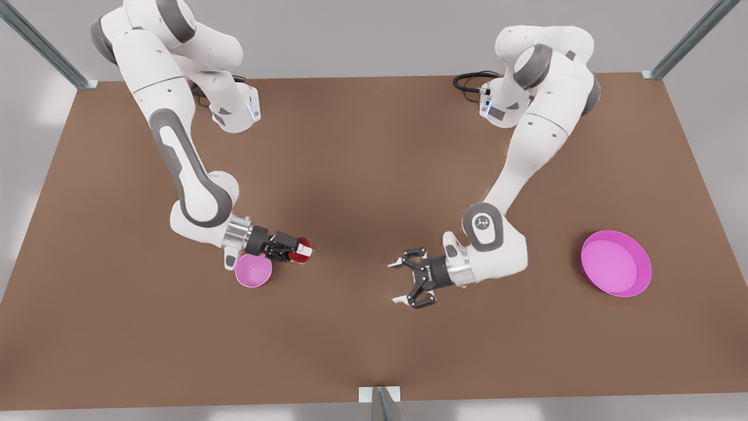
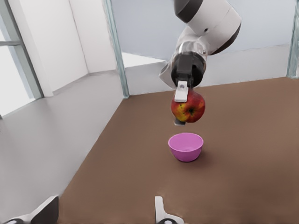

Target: Use the left arm to pick up the apple from the plate, transfer it to the gripper of the right arm, and then use the right arm to place it into the bowl

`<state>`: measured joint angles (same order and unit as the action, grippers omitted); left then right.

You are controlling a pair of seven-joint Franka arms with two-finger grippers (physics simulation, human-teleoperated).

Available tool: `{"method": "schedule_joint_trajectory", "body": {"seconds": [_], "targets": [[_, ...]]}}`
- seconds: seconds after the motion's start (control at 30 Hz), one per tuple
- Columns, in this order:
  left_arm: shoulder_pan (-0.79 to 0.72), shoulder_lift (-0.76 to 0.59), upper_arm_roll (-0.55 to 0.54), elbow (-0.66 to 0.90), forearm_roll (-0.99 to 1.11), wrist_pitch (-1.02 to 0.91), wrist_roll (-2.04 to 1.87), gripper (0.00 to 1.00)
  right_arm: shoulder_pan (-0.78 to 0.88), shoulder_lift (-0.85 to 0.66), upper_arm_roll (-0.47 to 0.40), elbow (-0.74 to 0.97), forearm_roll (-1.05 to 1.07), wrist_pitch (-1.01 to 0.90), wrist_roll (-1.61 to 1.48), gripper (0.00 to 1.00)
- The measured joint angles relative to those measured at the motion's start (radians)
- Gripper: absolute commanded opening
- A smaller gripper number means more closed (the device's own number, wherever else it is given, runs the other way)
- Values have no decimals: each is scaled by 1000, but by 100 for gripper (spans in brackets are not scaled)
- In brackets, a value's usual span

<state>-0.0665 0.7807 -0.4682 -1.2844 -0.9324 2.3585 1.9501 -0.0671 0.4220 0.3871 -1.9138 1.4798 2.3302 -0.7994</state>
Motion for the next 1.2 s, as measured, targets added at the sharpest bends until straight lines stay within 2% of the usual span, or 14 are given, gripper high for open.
{"method": "schedule_joint_trajectory", "body": {"seconds": [0.1,0.17,0.27,0.3,0.37,0.43,0.67,1.0,1.2], "targets": [[144,-182,17,9,512,-218,-195,100,-1,2,-51,6,-143,2,-2,71],[170,-254,64,23,776,-370,-329,100,-8,2,-94,10,-275,4,-2,71],[175,-411,120,34,979,-550,-571,100,-23,2,-138,19,-524,8,2,71],[145,-476,176,25,1008,-593,-650,100,-31,3,-145,23,-615,9,5,71],[63,-642,344,-104,1000,-643,-793,100,-50,4,-162,27,-787,11,11,71],[55,-687,395,-126,995,-693,-920,100,-58,12,-166,27,-906,11,17,71],[30,-614,412,-88,988,-804,-1267,100,-47,48,-158,46,-1059,11,31,72],[37,-599,413,-87,987,-840,-1580,100,-25,142,-141,79,-1083,13,42,74],[37,-599,413,-87,986,-846,-1699,100,-25,153,-139,61,-1086,11,47,80]]}}
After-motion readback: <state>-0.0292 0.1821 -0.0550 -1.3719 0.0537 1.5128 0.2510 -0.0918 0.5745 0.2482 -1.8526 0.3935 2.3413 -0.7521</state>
